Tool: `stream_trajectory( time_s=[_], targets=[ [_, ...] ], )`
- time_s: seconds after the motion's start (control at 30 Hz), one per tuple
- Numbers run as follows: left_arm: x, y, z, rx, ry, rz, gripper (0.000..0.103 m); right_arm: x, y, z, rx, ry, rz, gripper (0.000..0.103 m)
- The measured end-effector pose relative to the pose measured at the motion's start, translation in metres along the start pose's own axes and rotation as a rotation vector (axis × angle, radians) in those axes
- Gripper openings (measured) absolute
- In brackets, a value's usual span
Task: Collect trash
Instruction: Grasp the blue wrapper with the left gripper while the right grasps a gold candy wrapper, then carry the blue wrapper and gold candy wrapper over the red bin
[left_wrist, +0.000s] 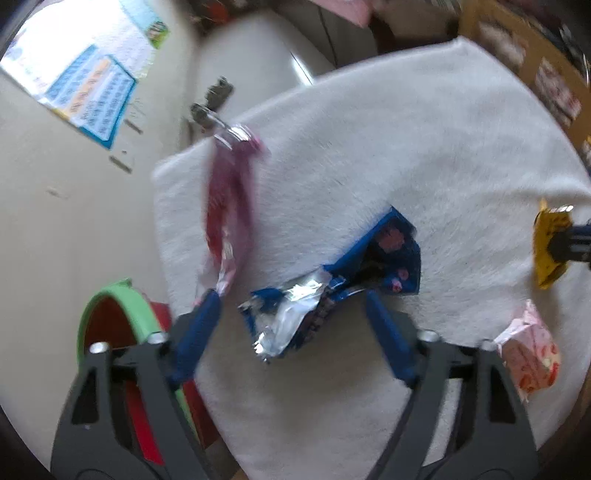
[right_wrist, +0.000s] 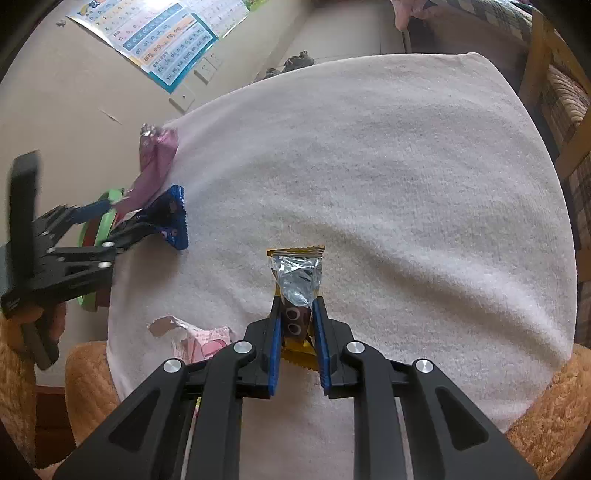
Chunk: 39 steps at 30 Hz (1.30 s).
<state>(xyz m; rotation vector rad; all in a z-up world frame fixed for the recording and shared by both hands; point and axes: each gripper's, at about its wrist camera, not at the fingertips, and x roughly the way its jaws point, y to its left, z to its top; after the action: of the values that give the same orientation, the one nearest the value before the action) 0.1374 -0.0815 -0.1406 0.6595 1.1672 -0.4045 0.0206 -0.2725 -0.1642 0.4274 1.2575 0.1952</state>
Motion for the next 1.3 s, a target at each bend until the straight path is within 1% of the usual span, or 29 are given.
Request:
stream_trajectory(
  time_s=[0.03, 0.07, 0.1, 0.13, 0.17, 0.23, 0.3, 0.4, 0.53, 0.57, 0.63, 0.67, 0.73, 0.8, 0.83, 1.0, 1.03, 1.07, 1.1, 1.13, 1.2, 1.3],
  targets=[
    [0.007, -0.004, 0.003, 0.01, 0.039, -0.021, 0.043, -0.001, 0.003, 0.0, -0.006, -0.002, 0.002, 0.017],
    [0.011, -0.006, 0.003, 0.006, 0.055, -0.034, 0.037, -0.002, 0.004, 0.0, -0.012, -0.005, 0.004, 0.017],
    [0.013, -0.007, 0.003, -0.005, 0.067, -0.054, 0.026, -0.003, 0.007, 0.0, -0.019, -0.009, 0.005, 0.017],
    [0.015, -0.008, 0.002, -0.027, 0.081, -0.091, 0.023, -0.003, 0.009, 0.0, -0.022, -0.011, 0.005, 0.017],
    [0.016, -0.008, -0.001, -0.048, 0.09, -0.117, 0.022, -0.005, 0.009, -0.001, -0.024, -0.013, 0.007, 0.017],
    [0.013, -0.008, -0.01, -0.086, 0.089, -0.144, 0.016, -0.006, 0.01, -0.001, -0.027, -0.016, 0.009, 0.017],
    [0.007, -0.005, -0.019, -0.133, 0.085, -0.169, 0.015, -0.007, 0.011, -0.002, -0.029, -0.016, 0.011, 0.017],
    [-0.006, 0.003, -0.042, -0.251, 0.082, -0.22, 0.014, -0.008, 0.014, -0.004, -0.035, -0.016, 0.013, 0.017],
    [-0.014, 0.008, -0.073, -0.4, 0.105, -0.257, 0.014, -0.01, 0.019, -0.006, -0.05, -0.02, 0.01, 0.017],
    [-0.015, 0.007, -0.08, -0.42, 0.105, -0.258, 0.014, -0.01, 0.02, -0.006, -0.053, -0.021, 0.008, 0.017],
    [-0.018, 0.004, -0.092, -0.433, 0.096, -0.232, 0.016, -0.012, 0.023, -0.008, -0.059, -0.027, 0.005, 0.017],
    [-0.02, 0.003, -0.097, -0.439, 0.087, -0.212, 0.019, -0.014, 0.024, -0.008, -0.061, -0.03, 0.005, 0.017],
    [-0.028, 0.005, -0.098, -0.471, 0.06, -0.194, 0.044, -0.018, 0.027, -0.009, -0.068, -0.041, 0.005, 0.017],
    [-0.035, 0.009, -0.1, -0.505, 0.023, -0.213, 0.045, -0.022, 0.029, -0.01, -0.073, -0.052, 0.001, 0.017],
    [-0.037, 0.01, -0.099, -0.504, 0.014, -0.21, 0.045, -0.024, 0.029, -0.01, -0.074, -0.06, 0.0, 0.017],
    [-0.03, 0.012, -0.093, -0.465, 0.018, -0.193, 0.045, -0.036, 0.038, -0.011, -0.1, -0.101, -0.017, 0.017],
    [-0.023, 0.011, -0.092, -0.46, 0.036, -0.195, 0.041, -0.038, 0.04, -0.012, -0.107, -0.106, -0.019, 0.017],
    [-0.018, 0.013, -0.096, -0.46, 0.049, -0.198, 0.032, -0.04, 0.042, -0.013, -0.112, -0.112, -0.02, 0.017],
    [-0.013, 0.013, -0.097, -0.464, 0.072, -0.205, 0.02, -0.042, 0.044, -0.014, -0.117, -0.116, -0.02, 0.017],
    [-0.01, 0.01, -0.095, -0.472, 0.078, -0.214, 0.014, -0.044, 0.046, -0.015, -0.121, -0.122, -0.02, 0.017],
    [-0.013, 0.009, -0.096, -0.487, 0.063, -0.224, 0.013, -0.047, 0.047, -0.015, -0.123, -0.129, -0.021, 0.017],
    [-0.028, 0.012, -0.104, -0.506, 0.016, -0.217, 0.013, -0.048, 0.049, -0.015, -0.122, -0.134, -0.022, 0.017]
  ],
)
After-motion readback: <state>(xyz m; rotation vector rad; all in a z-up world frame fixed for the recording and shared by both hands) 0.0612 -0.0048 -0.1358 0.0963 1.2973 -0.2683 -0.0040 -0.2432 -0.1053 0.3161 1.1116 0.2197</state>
